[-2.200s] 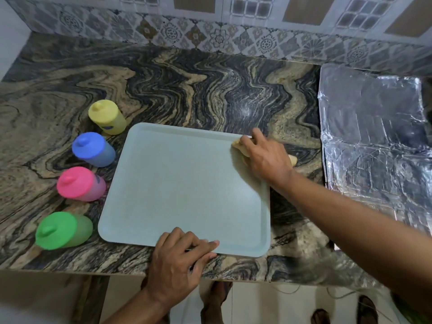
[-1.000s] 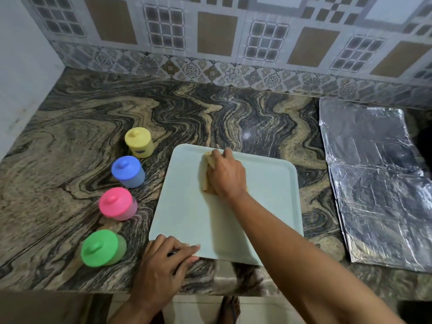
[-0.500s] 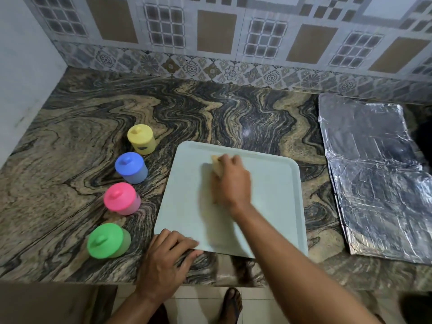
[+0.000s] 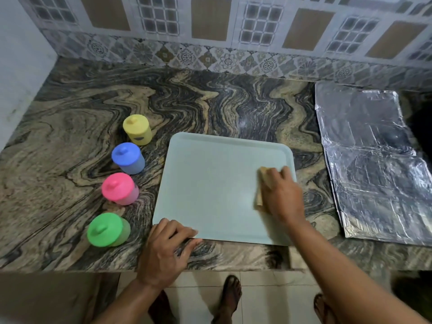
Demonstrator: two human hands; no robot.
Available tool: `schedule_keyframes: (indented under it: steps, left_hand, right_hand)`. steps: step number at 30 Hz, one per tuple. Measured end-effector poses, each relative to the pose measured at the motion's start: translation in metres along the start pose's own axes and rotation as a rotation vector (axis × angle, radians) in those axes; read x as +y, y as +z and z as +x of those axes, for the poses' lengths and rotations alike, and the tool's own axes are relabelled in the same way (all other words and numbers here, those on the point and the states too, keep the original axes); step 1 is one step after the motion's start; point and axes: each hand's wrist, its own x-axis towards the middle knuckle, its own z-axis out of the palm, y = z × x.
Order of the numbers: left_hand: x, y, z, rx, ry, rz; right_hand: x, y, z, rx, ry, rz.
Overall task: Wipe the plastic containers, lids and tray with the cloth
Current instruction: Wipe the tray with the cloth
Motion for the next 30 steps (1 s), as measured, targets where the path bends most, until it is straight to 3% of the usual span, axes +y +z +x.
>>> schedule_keyframes:
  steps: [4, 7, 11, 14, 16, 22, 30]
  left_hand:
    - [0.002, -0.003, -0.001, 0.027, -0.017, 0.014]
    - [0.006, -0.006, -0.002, 0.070, -0.068, 0.069]
    - [0.004, -0.003, -0.005, 0.107, -0.060, 0.067]
    - [0.001, -0.002, -0.010, 0.138, -0.054, 0.066]
    - [0.000, -0.004, -0.012, 0.159, -0.070, 0.079]
    - [0.000, -0.006, -0.013, 0.123, -0.092, 0.115]
    - [0.004, -0.006, -0.012, 0.121, -0.083, 0.110]
  right_hand:
    - [0.032, -0.012, 0.001, -0.032, 0.122, -0.081]
    - [-0.009, -0.009, 0.006, 0.002, 0.135, 0.072]
    - [-0.121, 0.019, -0.011, -0.067, -0.052, 0.308]
    - [-0.194, 0.047, -0.029, -0.170, -0.221, 0.335]
    - [-0.209, 0.058, -0.033, -0.201, -0.292, 0.321]
    - [-0.121, 0.043, -0.038, -0.216, -0.376, 0.239]
    - [0.024, -0.016, -0.044, -0.074, -0.094, 0.002]
